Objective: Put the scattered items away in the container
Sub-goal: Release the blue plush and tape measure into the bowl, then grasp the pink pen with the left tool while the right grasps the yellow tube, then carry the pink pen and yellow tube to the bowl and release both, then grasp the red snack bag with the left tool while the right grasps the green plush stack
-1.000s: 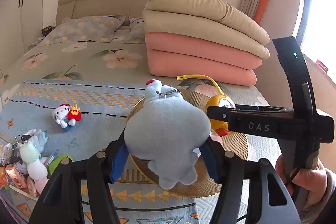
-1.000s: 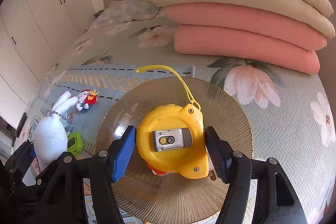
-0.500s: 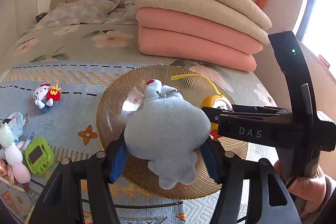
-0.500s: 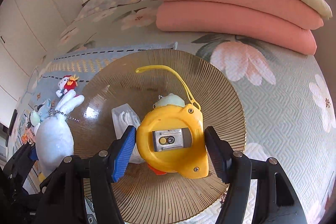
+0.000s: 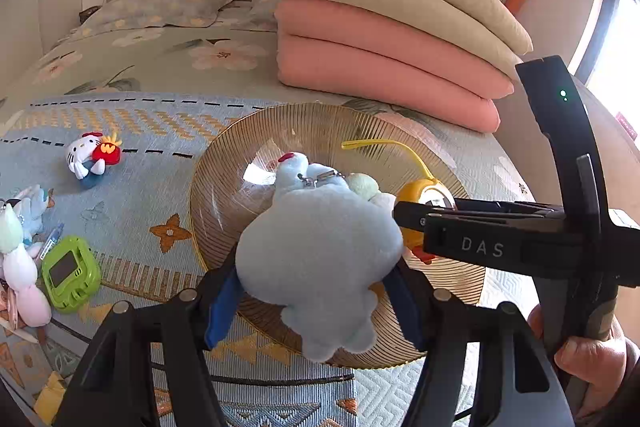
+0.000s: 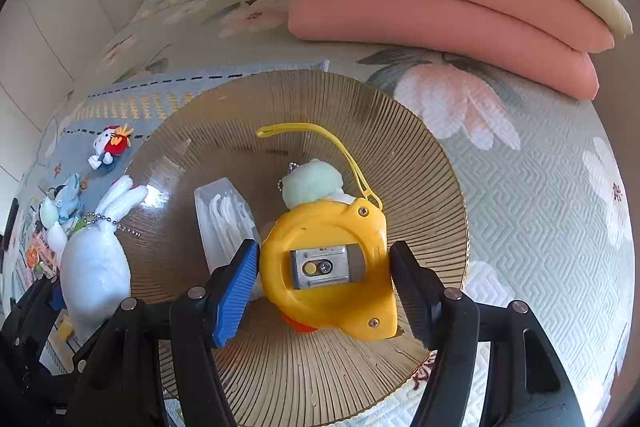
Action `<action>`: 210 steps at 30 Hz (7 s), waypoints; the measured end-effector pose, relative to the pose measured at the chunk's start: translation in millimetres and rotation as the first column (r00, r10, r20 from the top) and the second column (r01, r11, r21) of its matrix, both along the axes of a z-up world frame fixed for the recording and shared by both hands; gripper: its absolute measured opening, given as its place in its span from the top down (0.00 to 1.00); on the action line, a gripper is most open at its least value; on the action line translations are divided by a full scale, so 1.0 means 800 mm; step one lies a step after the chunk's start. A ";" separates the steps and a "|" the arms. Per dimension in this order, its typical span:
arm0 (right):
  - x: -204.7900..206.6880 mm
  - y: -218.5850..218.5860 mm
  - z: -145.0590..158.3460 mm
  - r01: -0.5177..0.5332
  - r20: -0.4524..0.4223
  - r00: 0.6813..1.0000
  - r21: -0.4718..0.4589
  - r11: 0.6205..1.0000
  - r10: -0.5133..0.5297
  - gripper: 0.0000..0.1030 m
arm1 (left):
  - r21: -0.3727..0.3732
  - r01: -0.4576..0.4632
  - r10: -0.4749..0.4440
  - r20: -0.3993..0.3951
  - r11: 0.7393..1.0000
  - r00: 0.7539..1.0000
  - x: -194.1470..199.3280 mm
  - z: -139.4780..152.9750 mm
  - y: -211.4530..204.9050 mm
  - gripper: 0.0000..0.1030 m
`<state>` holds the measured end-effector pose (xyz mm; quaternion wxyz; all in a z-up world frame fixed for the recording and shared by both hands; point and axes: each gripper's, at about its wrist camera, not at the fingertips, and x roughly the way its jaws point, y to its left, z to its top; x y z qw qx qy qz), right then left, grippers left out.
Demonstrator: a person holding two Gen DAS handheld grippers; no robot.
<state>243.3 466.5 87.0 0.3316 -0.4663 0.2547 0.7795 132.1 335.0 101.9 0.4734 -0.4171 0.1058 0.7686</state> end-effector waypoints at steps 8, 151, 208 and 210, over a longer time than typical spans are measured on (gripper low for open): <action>0.003 -0.009 0.021 -0.002 -0.006 1.000 0.084 0.996 0.003 0.24 | -0.029 -0.062 0.062 0.002 0.998 0.998 -0.004 0.003 -0.011 0.37; 0.024 0.014 0.012 0.012 -0.096 0.995 -0.022 1.000 -0.014 0.22 | -0.044 0.007 -0.009 -0.058 0.999 0.998 -0.003 0.014 0.006 0.77; -0.355 -0.288 -0.063 -0.472 0.042 0.880 -0.035 0.881 0.474 0.17 | -0.100 -0.463 0.469 0.046 0.880 0.882 -0.307 -0.107 -0.420 0.36; -0.359 -0.292 -0.063 -0.486 0.031 0.873 -0.020 0.874 0.486 0.18 | -0.115 -0.462 0.466 0.019 0.880 0.884 -0.303 -0.113 -0.413 0.33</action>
